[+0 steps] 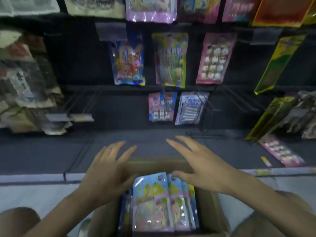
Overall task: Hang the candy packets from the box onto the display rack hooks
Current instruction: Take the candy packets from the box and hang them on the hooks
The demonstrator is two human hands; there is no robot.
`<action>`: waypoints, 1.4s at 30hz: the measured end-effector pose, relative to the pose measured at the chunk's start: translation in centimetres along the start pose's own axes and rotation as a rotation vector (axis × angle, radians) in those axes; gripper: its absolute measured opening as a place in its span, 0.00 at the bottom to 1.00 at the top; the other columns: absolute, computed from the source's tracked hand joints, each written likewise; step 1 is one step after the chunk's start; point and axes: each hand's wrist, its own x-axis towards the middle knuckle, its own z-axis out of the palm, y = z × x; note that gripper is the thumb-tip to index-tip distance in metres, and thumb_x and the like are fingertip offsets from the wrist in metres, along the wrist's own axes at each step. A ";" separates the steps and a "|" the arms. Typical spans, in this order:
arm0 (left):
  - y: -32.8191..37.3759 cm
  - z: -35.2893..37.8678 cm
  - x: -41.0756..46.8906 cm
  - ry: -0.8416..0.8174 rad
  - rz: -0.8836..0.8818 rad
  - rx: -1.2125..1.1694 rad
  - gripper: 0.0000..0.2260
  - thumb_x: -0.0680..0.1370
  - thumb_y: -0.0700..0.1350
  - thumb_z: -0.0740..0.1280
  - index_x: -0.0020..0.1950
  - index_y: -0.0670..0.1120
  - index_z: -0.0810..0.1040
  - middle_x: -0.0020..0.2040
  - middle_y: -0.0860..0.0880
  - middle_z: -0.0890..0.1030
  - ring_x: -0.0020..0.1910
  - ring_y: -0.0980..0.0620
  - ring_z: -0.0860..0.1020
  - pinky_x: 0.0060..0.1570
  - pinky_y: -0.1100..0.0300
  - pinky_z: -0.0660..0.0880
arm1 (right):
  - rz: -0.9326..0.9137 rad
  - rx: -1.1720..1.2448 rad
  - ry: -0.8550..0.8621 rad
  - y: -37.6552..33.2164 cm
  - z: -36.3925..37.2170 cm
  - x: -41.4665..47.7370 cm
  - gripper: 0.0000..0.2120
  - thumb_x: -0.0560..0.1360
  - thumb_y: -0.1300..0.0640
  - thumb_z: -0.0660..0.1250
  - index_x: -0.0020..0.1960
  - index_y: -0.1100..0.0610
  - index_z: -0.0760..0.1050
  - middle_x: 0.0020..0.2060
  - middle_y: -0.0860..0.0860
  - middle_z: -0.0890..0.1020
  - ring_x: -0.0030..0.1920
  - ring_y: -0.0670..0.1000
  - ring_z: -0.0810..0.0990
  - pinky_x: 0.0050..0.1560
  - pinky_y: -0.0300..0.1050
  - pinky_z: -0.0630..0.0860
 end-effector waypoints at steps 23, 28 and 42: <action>-4.9 19.5 -8.4 -0.548 -0.194 0.055 0.26 0.84 0.57 0.58 0.82 0.54 0.57 0.83 0.43 0.54 0.74 0.42 0.67 0.66 0.47 0.75 | 1.026 0.869 -0.087 1.1 29.7 9.1 0.39 0.76 0.51 0.78 0.79 0.58 0.62 0.72 0.55 0.76 0.52 0.55 0.77 0.51 0.45 0.73; -4.0 19.4 -7.9 -0.543 -0.199 0.197 0.25 0.84 0.55 0.59 0.80 0.52 0.60 0.81 0.42 0.58 0.72 0.42 0.70 0.67 0.49 0.72 | 1.041 1.044 -0.106 1.9 29.7 9.5 0.30 0.69 0.60 0.84 0.67 0.60 0.77 0.61 0.52 0.82 0.62 0.55 0.81 0.63 0.46 0.75; -1.1 17.9 -3.3 -0.249 -0.559 -0.583 0.26 0.82 0.66 0.60 0.74 0.53 0.69 0.63 0.57 0.79 0.58 0.53 0.81 0.61 0.50 0.78 | 0.714 1.350 -0.040 3.9 20.7 7.8 0.22 0.69 0.60 0.82 0.62 0.56 0.83 0.56 0.54 0.88 0.56 0.57 0.88 0.63 0.60 0.82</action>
